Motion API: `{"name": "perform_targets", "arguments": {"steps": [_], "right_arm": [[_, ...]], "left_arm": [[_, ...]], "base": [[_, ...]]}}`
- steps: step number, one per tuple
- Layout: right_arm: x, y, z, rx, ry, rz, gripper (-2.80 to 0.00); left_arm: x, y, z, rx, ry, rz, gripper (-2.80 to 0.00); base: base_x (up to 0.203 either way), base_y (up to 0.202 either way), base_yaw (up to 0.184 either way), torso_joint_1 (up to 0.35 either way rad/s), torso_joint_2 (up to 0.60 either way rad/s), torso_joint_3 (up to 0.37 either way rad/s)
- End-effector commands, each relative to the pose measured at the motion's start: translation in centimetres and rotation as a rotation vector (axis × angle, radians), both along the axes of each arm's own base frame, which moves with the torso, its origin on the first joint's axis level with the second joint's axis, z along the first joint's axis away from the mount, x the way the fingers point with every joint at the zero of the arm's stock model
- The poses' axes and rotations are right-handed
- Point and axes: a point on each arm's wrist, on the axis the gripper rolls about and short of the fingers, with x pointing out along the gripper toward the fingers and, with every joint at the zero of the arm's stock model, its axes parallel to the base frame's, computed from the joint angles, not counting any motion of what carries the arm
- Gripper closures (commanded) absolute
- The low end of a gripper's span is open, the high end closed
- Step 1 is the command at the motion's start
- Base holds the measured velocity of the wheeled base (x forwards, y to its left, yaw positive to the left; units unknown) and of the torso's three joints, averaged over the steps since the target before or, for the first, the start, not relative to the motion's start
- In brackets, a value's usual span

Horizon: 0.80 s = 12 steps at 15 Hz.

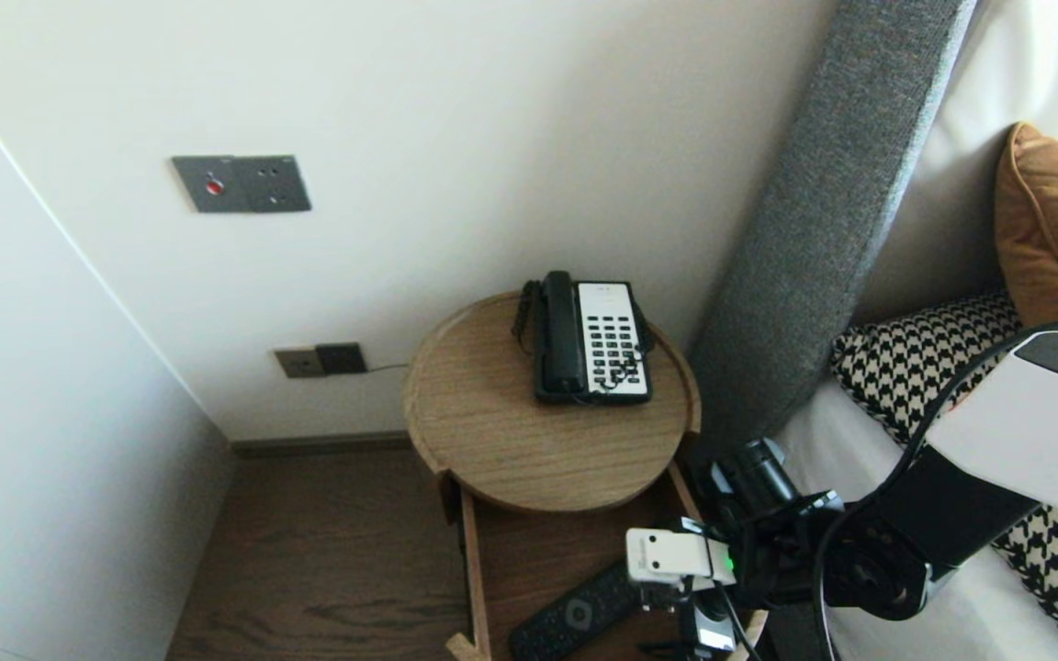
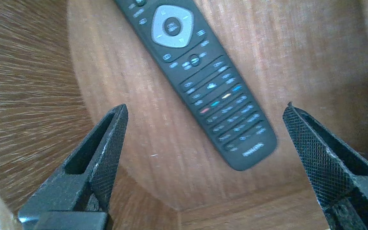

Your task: Take the remote control out of the drawer one by one and place them on the table

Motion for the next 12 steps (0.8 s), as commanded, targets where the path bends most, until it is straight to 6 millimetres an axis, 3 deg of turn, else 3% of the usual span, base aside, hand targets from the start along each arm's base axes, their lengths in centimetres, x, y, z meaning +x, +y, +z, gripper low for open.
{"name": "perform_targets", "arguments": {"steps": [1, 12], "right_arm": [[0.3, 0.2, -0.1, 0.023, 0.047, 0.006, -2.80], [2.4, 1.1, -1.8, 0.103, 0.167, 0.025, -2.80]], "left_arm": [[0.0, 0.0, 0.0, 0.000, -0.001, 0.000, 0.00], [0.0, 0.0, 0.0, 0.000, -0.001, 0.000, 0.00]], "base": [[0.000, 0.000, 0.000, 0.000, 0.00, 0.000], [0.000, 0.000, 0.000, 0.000, 0.00, 0.000]]}}
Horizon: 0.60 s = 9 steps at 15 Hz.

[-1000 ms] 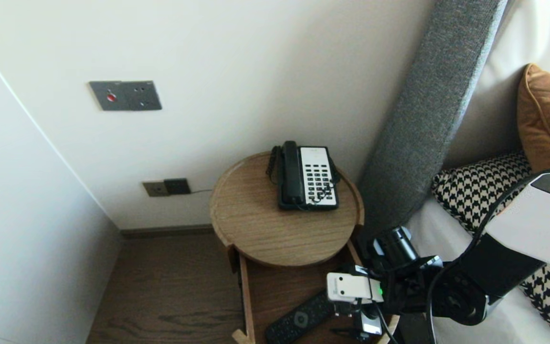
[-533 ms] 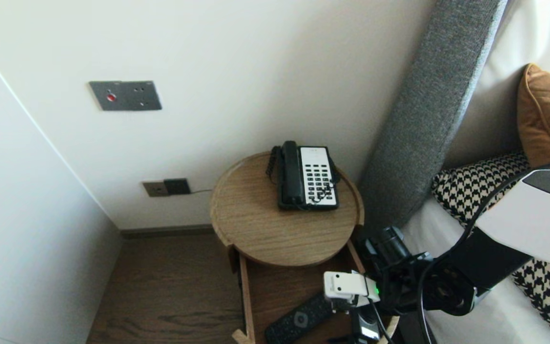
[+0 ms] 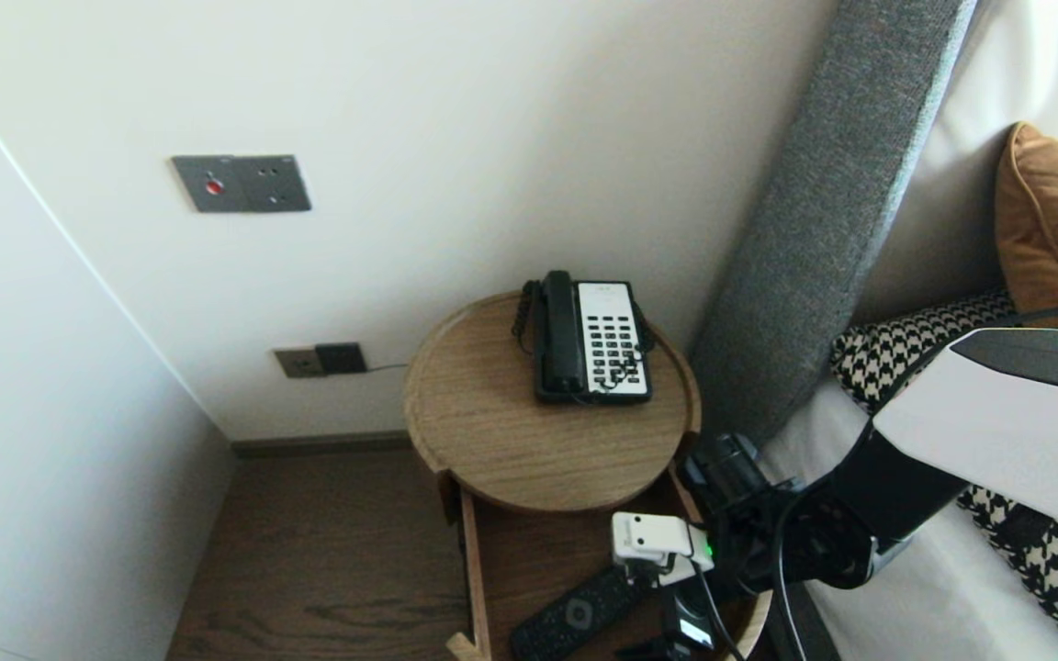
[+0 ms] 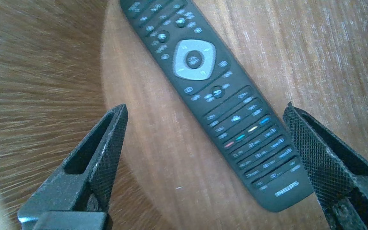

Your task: Take the remote control out of the drawer one by one and place them on the table

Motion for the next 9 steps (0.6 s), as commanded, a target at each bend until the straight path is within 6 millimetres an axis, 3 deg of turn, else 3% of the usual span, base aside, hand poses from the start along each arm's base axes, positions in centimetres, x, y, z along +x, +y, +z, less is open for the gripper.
{"name": "perform_targets", "arguments": {"steps": [1, 9], "right_arm": [[0.62, 0.26, -0.75, -0.002, 0.004, 0.005, -2.80], [1.56, -0.06, -1.66, -0.009, 0.014, -0.012, -2.80]], "left_arm": [[0.00, 0.00, 0.01, -0.001, -0.001, 0.001, 0.00], [0.00, 0.00, 0.01, -0.001, -0.001, 0.001, 0.00]], "base": [[0.000, 0.000, 0.000, 0.000, 0.00, 0.000], [0.000, 0.000, 0.000, 0.000, 0.00, 0.000]]}}
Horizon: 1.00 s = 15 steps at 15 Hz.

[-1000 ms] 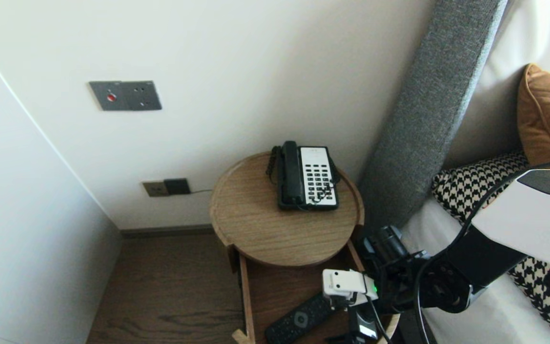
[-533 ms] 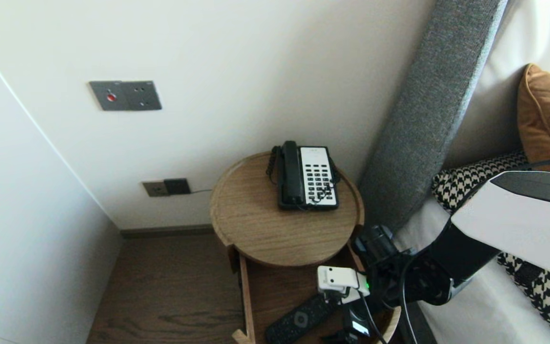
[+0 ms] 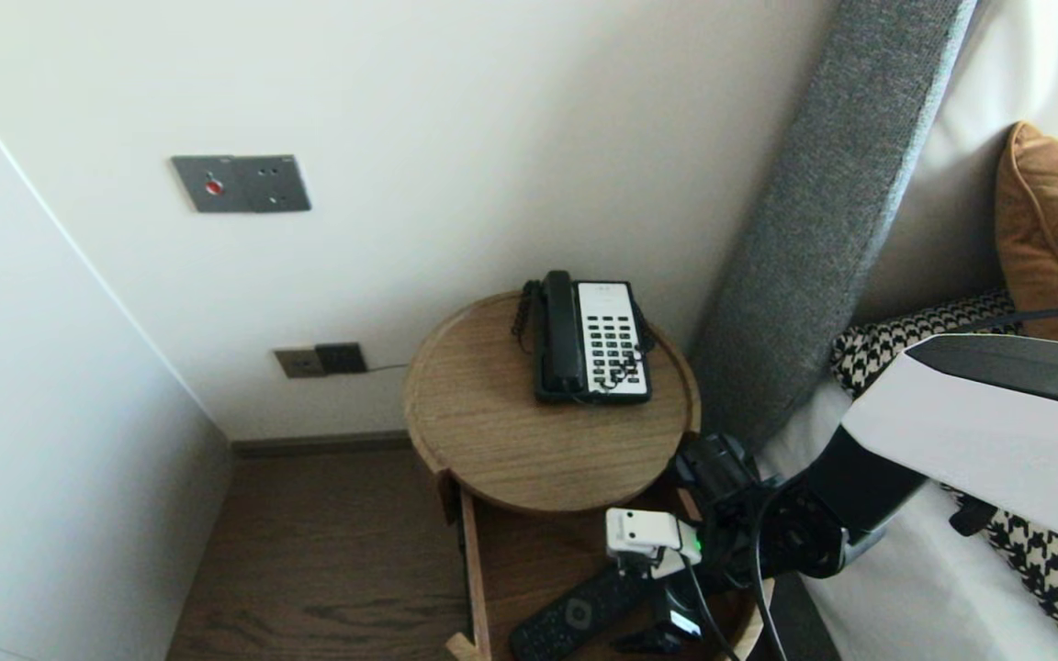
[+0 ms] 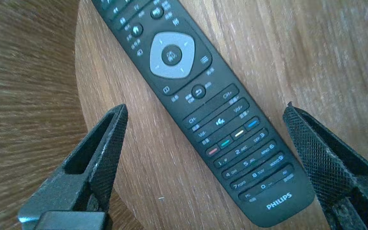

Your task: Take the remote control out of the drawer one by one and place them on the table

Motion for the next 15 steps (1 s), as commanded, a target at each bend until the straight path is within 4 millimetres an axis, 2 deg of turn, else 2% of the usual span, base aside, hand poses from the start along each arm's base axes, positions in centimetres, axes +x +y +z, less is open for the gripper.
{"name": "perform_targets", "arguments": {"steps": [1, 12, 13, 15], "right_arm": [[0.19, -0.13, -0.32, -0.003, 0.001, 0.000, -2.80], [0.46, -0.01, -0.76, -0.009, -0.005, 0.005, -2.80], [0.49, 0.00, -0.75, -0.010, -0.010, 0.007, 0.00], [0.50, 0.00, -0.69, -0.009, -0.012, 0.006, 0.00]], "left_arm": [[0.00, 0.00, 0.01, 0.000, -0.002, 0.001, 0.00], [0.00, 0.00, 0.01, 0.000, -0.002, 0.001, 0.00], [0.00, 0.00, 0.01, 0.000, -0.002, 0.001, 0.00], [0.00, 0.00, 0.01, 0.000, -0.002, 0.001, 0.00]], "base": [[0.000, 0.000, 0.000, 0.000, 0.00, 0.000], [0.000, 0.000, 0.000, 0.000, 0.00, 0.000], [0.000, 0.000, 0.000, 0.000, 0.00, 0.000], [0.000, 0.000, 0.000, 0.000, 0.00, 0.000]]}}
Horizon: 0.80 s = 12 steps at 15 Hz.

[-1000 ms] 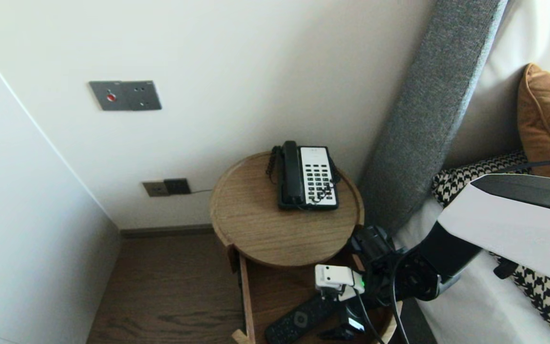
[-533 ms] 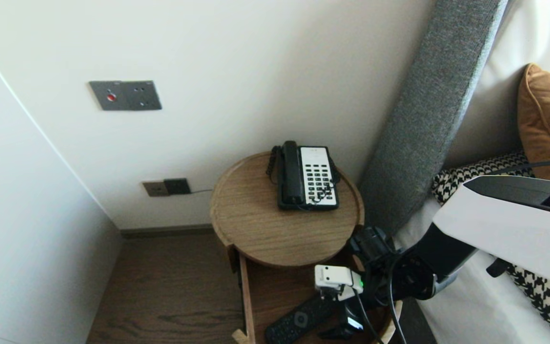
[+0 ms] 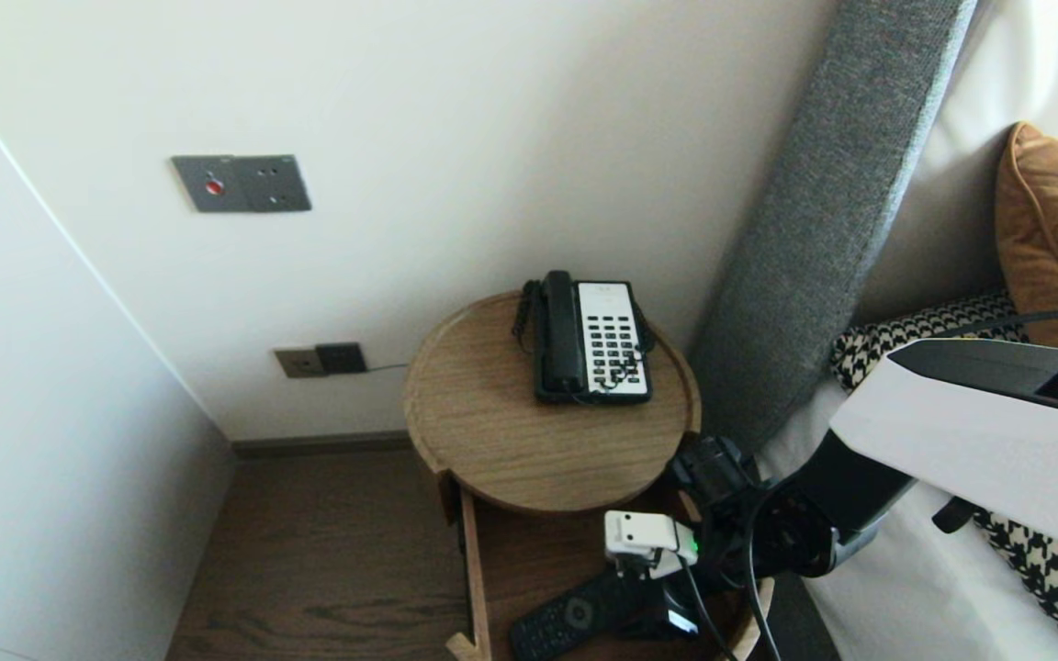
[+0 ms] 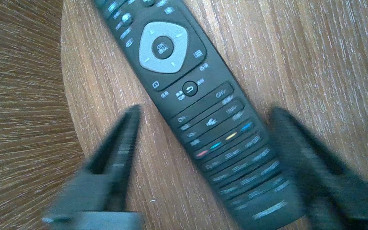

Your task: Take the remote control out of the drawer one by one and place them on the table

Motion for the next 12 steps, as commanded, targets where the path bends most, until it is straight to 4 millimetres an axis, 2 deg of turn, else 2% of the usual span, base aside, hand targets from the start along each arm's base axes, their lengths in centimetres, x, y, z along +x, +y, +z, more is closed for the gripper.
{"name": "perform_targets", "arguments": {"steps": [1, 8, 12], "right_arm": [[-0.1, 0.0, 0.1, 0.001, -0.005, 0.005, 0.00], [-0.1, -0.3, 0.5, 0.006, -0.008, -0.001, 0.00], [0.2, -0.2, 1.6, 0.023, -0.045, -0.005, 0.00]], "left_arm": [[0.0, 0.0, 0.0, 0.000, -0.001, 0.001, 0.00], [0.0, 0.0, 0.0, 0.000, -0.001, 0.001, 0.00], [0.0, 0.0, 0.0, 0.000, -0.001, 0.001, 0.00]], "base": [[0.000, 0.000, 0.000, 0.000, 0.00, 0.000], [0.000, 0.000, 0.000, 0.000, 0.00, 0.000], [0.000, 0.000, 0.000, 0.000, 0.00, 0.000]]}}
